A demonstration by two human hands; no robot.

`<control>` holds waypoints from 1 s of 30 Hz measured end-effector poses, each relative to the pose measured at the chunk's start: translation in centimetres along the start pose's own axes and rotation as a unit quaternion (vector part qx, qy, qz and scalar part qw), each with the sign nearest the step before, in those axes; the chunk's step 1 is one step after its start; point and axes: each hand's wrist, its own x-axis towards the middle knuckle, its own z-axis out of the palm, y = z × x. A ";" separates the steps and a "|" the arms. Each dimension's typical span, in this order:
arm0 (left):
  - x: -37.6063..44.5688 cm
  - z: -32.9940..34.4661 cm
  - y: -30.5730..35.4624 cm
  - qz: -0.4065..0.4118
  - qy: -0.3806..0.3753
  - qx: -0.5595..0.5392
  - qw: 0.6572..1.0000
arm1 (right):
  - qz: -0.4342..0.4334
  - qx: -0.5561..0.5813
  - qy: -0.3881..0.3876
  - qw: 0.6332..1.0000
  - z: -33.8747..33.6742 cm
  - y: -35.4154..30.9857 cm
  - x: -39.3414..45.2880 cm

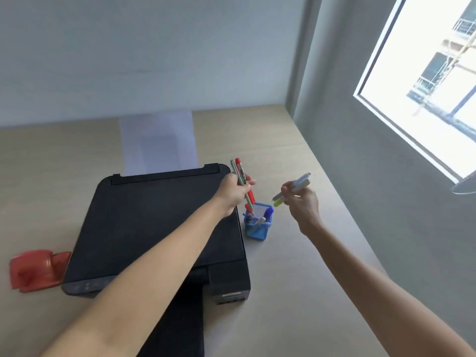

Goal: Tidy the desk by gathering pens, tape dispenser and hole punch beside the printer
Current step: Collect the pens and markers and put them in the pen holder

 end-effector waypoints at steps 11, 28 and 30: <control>6.7 4.2 -4.8 -0.064 0.045 0.139 0.987 | 0.028 -0.111 -0.111 0.987 3.3 5.5 5.2; 7.6 5.1 -4.5 -0.321 0.107 -0.085 0.937 | 0.225 0.110 -0.177 0.952 5.2 6.5 6.6; 8.1 5.1 -4.2 -0.309 0.118 -0.097 0.939 | 0.223 0.104 -0.184 0.952 5.4 5.8 7.4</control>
